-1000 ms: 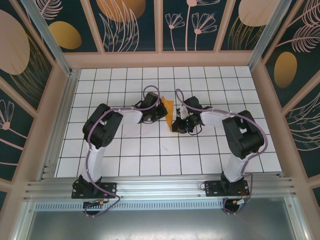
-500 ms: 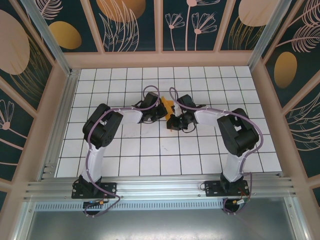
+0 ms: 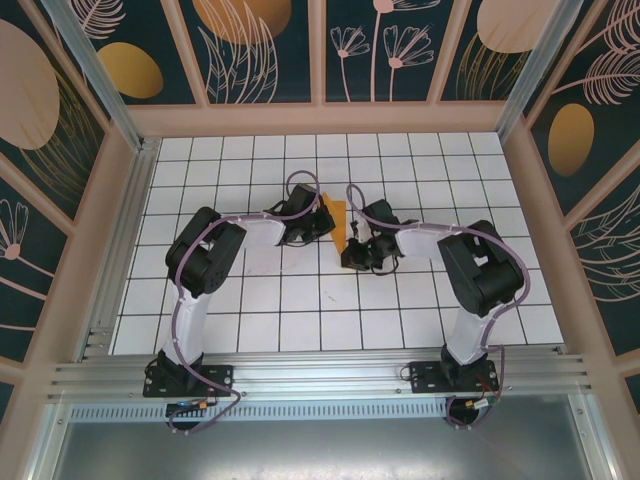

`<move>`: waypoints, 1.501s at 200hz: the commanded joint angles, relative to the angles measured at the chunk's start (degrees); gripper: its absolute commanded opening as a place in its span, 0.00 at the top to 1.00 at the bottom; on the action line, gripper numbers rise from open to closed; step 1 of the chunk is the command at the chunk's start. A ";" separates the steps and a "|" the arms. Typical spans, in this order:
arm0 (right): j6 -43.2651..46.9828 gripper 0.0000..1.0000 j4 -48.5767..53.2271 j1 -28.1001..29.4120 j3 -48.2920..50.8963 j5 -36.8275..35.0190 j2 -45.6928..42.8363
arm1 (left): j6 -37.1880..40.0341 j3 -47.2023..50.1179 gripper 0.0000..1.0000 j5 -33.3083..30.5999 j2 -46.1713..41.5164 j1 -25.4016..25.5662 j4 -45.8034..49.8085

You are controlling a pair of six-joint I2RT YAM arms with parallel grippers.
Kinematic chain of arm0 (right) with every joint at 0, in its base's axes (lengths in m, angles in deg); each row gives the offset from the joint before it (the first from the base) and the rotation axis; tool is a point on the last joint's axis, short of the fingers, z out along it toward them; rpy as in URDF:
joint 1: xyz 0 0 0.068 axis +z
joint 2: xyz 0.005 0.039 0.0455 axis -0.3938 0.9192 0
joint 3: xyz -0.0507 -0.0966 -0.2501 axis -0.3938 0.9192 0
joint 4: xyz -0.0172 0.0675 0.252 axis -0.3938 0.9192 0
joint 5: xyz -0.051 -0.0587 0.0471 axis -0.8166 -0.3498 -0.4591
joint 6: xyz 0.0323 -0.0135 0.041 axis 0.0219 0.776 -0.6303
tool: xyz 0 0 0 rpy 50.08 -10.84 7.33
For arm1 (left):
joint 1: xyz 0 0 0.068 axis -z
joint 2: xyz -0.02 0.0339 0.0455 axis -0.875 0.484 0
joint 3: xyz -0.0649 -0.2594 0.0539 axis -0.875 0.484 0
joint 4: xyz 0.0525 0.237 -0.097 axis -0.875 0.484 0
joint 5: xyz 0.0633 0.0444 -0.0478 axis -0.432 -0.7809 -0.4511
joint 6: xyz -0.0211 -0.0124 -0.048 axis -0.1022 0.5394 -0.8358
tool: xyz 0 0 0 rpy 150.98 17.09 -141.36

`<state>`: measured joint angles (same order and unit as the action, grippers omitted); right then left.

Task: Fold a paper plane with a square sheet of paper (pick it up from the middle)
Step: Fold the wing for the fifth time at the center of the table.

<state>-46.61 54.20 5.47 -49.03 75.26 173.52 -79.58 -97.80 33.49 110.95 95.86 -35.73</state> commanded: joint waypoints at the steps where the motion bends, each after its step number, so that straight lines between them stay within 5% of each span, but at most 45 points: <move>1: 0.00 0.91 5.03 -1.24 3.18 2.95 -4.32 | 0.45 0.35 1.00 -1.99 3.21 -0.09 6.03; 45: -1.67 0.91 1.58 -2.71 -2.51 -1.00 -5.71 | 0.95 0.33 1.00 -1.63 2.80 -0.16 6.03; 125: -2.40 0.91 -2.84 -1.53 -10.76 4.73 5.84 | -0.32 0.35 1.00 -1.92 2.74 -0.16 6.05; 193: -2.16 0.91 -0.02 -2.75 -8.82 1.28 8.48 | 0.19 -0.09 0.99 -1.31 1.52 -0.10 5.41; 245: -2.69 0.92 -1.19 -4.40 -5.51 2.33 9.69 | 2.42 1.32 0.85 5.88 -5.31 -0.11 -4.77; 300: -3.49 0.93 1.19 -4.57 -5.83 0.49 11.06 | 2.16 6.95 0.85 9.02 -6.58 0.32 -9.74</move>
<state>-49.63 50.42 1.52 -56.22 79.68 181.24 -78.51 -92.75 39.85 104.59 95.86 -42.53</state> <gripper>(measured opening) 0.076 0.155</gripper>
